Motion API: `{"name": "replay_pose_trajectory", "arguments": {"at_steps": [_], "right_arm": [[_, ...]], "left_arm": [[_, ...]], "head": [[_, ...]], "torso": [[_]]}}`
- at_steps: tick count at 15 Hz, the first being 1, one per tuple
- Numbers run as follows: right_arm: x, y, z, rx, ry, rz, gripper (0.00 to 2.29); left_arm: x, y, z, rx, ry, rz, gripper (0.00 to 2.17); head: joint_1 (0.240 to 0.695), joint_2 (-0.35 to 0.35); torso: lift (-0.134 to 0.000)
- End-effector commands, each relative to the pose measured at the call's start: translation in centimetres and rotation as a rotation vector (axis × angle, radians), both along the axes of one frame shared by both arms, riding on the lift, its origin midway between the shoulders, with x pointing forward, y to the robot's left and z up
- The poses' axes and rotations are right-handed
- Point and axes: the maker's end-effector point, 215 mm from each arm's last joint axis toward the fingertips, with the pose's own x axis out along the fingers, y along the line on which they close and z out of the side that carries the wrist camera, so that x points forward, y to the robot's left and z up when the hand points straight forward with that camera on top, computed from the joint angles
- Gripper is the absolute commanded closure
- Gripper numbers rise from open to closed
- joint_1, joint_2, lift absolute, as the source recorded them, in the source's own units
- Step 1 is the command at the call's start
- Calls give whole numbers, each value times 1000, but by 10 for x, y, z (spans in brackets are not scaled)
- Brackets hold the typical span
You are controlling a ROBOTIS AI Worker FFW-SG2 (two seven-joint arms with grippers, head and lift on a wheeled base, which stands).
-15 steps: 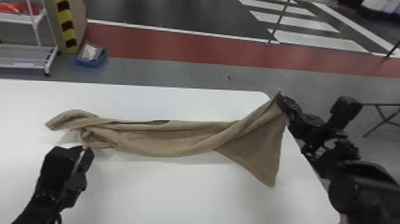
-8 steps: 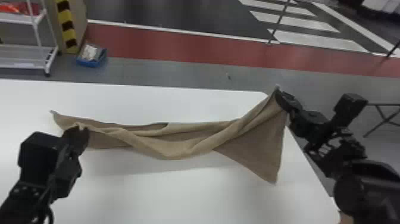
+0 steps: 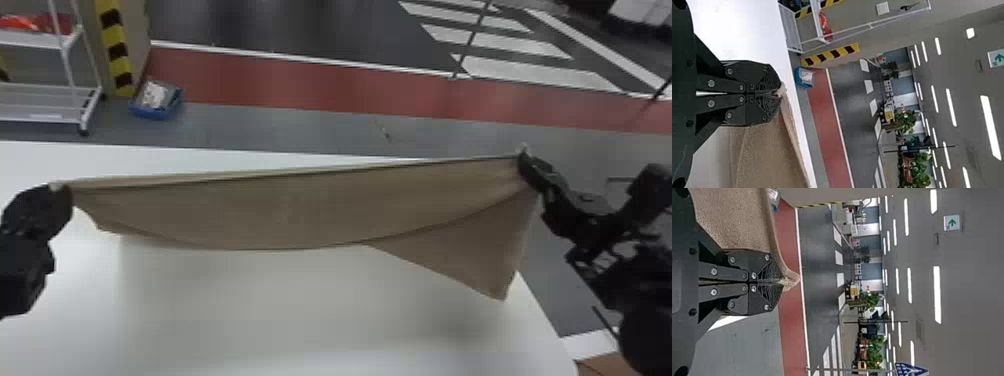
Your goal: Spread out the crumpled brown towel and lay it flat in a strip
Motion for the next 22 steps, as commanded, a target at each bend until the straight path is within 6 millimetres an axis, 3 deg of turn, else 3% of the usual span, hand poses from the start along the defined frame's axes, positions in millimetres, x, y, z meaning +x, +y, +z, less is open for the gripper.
{"name": "replay_pose_trajectory", "arguments": {"at_steps": [1,3,4,6,9,11,13,16,19,21,22], "right_arm": [[-4,-17,3,4,-1,-26,1420],[-8,-25,1,2,7,-38,1420],[-4,-17,-2,-6,13,-24,1420],[15,18,-16,-23,36,39,1420],[55,82,-39,-42,71,123,1420],[81,116,-56,-65,102,159,1420],[117,144,-69,-83,126,184,1416],[167,149,-29,-132,9,169,1409],[213,146,39,-178,-116,139,1403],[228,143,81,-193,-221,140,1403],[224,154,83,-213,-248,177,1403]], "left_arm": [[0,10,18,-67,-6,2,1436],[0,9,27,-67,-23,-2,1436],[0,9,27,-63,-23,-3,1436],[4,11,23,-61,-20,1,1436],[27,16,24,-68,-53,7,1436],[45,25,28,-76,-78,14,1436],[79,37,37,-99,-114,26,1436],[129,40,54,-117,-145,30,1436],[184,32,95,-172,-205,12,1436],[201,30,126,-202,-250,18,1436],[199,27,125,-205,-246,13,1436]], "head": [[666,-281],[658,-290],[651,-297],[648,-296],[653,-254],[650,-188],[641,-146],[603,-78],[534,-63],[450,-64],[427,-65]], "torso": [[-124],[-124],[-124],[-124],[-124],[-124],[-124],[-124],[-124],[-124],[-124]]}}
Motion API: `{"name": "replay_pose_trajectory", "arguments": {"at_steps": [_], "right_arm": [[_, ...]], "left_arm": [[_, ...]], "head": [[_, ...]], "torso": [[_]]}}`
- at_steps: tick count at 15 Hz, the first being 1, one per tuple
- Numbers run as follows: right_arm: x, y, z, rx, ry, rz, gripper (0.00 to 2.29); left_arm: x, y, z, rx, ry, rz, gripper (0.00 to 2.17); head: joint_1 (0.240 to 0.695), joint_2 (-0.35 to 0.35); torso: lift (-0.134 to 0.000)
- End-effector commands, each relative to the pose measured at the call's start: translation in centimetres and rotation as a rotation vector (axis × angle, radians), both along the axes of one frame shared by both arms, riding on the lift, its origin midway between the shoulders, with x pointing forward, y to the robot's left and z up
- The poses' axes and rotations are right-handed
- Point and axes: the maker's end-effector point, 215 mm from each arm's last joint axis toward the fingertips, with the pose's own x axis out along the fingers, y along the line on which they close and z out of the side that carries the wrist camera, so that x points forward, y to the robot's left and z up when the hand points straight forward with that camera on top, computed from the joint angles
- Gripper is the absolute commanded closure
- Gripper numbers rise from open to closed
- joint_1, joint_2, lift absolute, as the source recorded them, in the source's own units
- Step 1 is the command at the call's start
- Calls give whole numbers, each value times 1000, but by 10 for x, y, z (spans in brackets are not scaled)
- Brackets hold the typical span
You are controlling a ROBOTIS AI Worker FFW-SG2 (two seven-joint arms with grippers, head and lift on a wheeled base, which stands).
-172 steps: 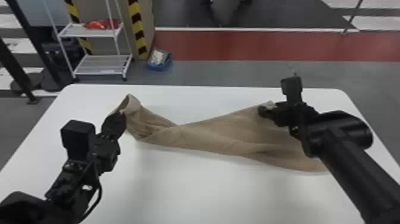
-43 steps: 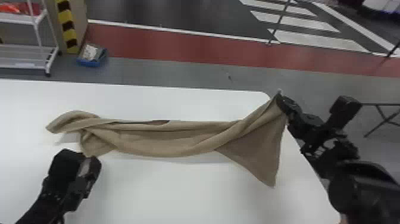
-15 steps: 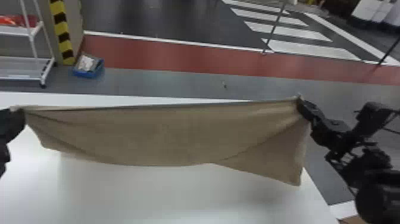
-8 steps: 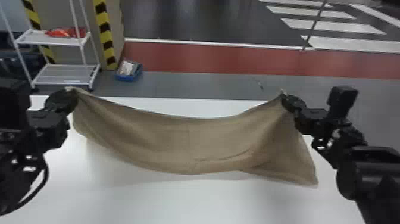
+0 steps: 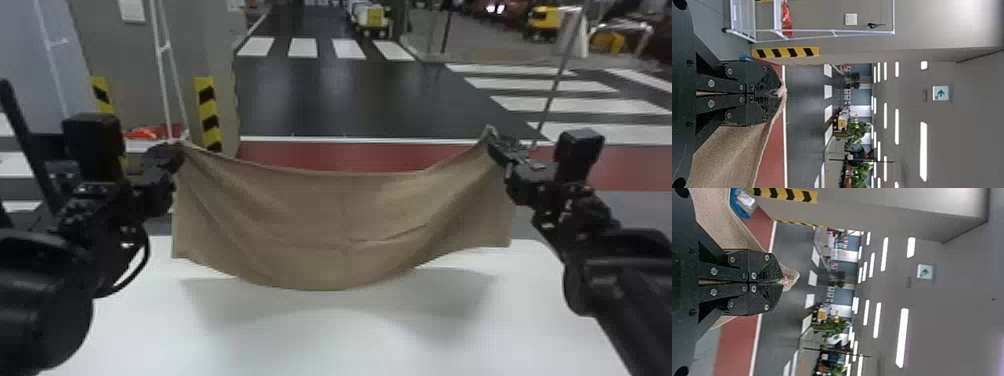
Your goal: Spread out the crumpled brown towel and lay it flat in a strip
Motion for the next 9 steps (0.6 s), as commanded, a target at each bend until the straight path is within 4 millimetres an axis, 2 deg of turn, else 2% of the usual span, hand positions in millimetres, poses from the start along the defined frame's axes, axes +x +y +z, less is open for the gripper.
{"name": "replay_pose_trajectory", "arguments": {"at_steps": [1,2,3,4,6,8,9], "right_arm": [[-15,16,1,-49,-70,85,1403],[-38,15,-30,-65,-43,132,1403],[-60,15,-50,-72,-24,166,1403],[-87,11,-85,-90,23,190,1403],[-138,-4,-124,-98,57,184,1403],[-175,-22,-157,-99,82,170,1403],[-189,-26,-171,-102,89,166,1403]], "left_arm": [[-7,-4,-1,-7,8,-21,1436],[-24,-4,-24,-5,39,-31,1436],[-41,-6,-44,-2,64,-37,1436],[-64,-10,-68,2,101,-46,1436],[-117,-25,-118,36,181,-65,1436],[-157,-40,-159,76,236,-76,1436],[-169,-44,-172,74,256,-83,1436]], "head": [[402,-65],[388,-62],[388,-58],[432,-53],[502,-63],[585,-87],[620,-100]], "torso": [[-124],[-124],[-124],[-124],[-124],[-124],[-124]]}}
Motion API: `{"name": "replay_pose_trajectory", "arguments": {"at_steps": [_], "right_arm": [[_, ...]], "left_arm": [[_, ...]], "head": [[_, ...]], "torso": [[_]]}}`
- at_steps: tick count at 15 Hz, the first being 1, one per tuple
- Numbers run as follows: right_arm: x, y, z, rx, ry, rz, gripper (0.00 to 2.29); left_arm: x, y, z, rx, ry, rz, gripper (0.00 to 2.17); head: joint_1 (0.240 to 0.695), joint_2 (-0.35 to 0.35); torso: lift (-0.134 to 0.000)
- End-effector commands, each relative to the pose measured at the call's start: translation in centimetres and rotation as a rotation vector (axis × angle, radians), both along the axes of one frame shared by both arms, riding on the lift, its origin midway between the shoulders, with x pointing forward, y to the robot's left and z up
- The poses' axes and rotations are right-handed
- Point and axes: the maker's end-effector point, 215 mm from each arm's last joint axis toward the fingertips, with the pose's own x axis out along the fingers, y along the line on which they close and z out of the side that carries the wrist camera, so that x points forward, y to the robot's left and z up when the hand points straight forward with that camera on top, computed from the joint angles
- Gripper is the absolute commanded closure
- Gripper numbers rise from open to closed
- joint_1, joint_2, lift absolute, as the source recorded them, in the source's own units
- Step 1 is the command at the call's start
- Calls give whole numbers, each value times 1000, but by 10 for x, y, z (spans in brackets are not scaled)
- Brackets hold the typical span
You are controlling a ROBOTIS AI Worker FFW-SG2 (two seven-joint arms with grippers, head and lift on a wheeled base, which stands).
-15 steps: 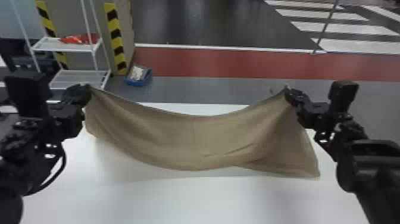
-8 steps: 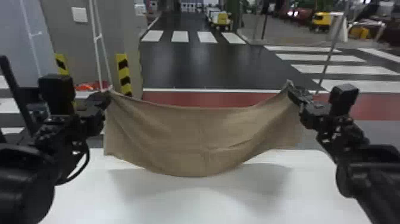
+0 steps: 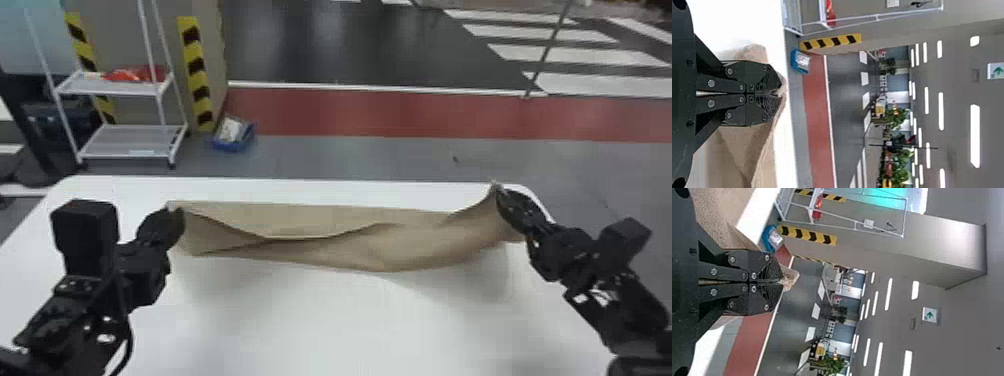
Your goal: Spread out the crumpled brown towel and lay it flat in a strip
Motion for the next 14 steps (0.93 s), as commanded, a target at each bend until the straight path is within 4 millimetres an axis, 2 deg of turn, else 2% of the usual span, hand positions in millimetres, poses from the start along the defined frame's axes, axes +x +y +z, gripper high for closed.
{"name": "replay_pose_trajectory", "arguments": {"at_steps": [1,4,6,7,8,9,11,14], "right_arm": [[-40,-10,-38,-13,33,0,1291],[-69,-21,-82,-50,113,12,1177],[-84,-32,-113,-70,193,5,934],[-90,-40,-133,-102,253,-12,620],[-93,-52,-139,-118,276,-39,286],[-94,-69,-133,-106,269,-79,120],[-94,-102,-123,-59,276,-155,46],[-83,-108,-104,6,292,-174,127]], "left_arm": [[-33,-9,-35,5,49,-11,1436],[-50,3,-45,9,67,20,1436],[-59,6,-42,15,65,28,1436],[-60,8,-42,18,65,31,1436],[-60,9,-41,23,63,32,1436],[-60,9,-42,32,63,32,1436],[-59,10,-43,36,65,35,1436],[-59,8,-45,37,68,31,1436]], "head": [[693,-134],[695,-159],[695,-168],[695,-172],[695,-178],[695,-184],[695,-205],[695,-253]], "torso": [[-124],[-124],[-124],[-124],[-124],[-124],[-124],[-124]]}}
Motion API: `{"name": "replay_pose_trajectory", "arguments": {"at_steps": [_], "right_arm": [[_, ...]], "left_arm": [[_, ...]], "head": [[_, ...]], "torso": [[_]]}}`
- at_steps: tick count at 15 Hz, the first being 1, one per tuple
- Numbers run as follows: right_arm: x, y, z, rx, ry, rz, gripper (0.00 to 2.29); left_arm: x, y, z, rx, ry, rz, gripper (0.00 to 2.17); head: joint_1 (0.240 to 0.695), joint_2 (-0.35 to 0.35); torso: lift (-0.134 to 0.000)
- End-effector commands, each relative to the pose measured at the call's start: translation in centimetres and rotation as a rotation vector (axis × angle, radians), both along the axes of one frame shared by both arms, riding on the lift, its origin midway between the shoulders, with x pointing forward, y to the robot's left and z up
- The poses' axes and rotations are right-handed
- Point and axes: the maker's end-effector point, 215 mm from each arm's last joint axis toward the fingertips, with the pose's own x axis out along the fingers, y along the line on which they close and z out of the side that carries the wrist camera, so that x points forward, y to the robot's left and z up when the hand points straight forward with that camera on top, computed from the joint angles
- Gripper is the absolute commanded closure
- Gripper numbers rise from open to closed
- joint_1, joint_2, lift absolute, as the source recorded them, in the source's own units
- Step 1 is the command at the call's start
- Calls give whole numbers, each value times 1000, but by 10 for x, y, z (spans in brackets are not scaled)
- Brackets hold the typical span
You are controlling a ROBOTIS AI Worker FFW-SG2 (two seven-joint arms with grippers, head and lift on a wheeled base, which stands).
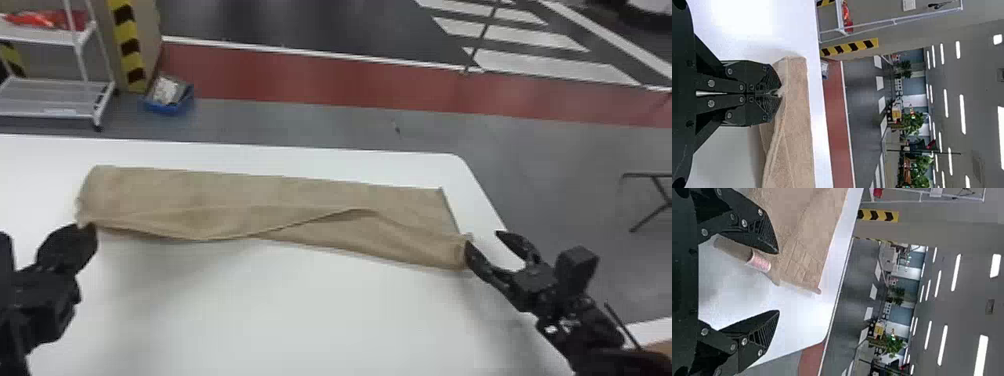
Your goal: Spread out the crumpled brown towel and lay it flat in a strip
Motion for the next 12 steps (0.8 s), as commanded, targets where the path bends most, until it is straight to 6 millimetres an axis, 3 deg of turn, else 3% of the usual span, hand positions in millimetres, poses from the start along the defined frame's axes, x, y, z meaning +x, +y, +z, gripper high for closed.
{"name": "replay_pose_trajectory", "arguments": {"at_steps": [1,7,10,12], "right_arm": [[6,-6,3,67,35,-32,198],[24,9,-17,152,140,-49,400],[26,18,-23,172,173,-42,407],[28,24,-17,193,175,-35,562]], "left_arm": [[0,-2,0,-1,-1,-5,1436],[-1,-4,0,0,-7,-10,1436],[-2,-4,2,-4,-17,-12,1436],[-2,-5,4,-7,-26,-12,1436]], "head": [[695,-261],[695,-260],[695,-250],[695,-244]], "torso": [[-124],[-124],[-124],[-124]]}}
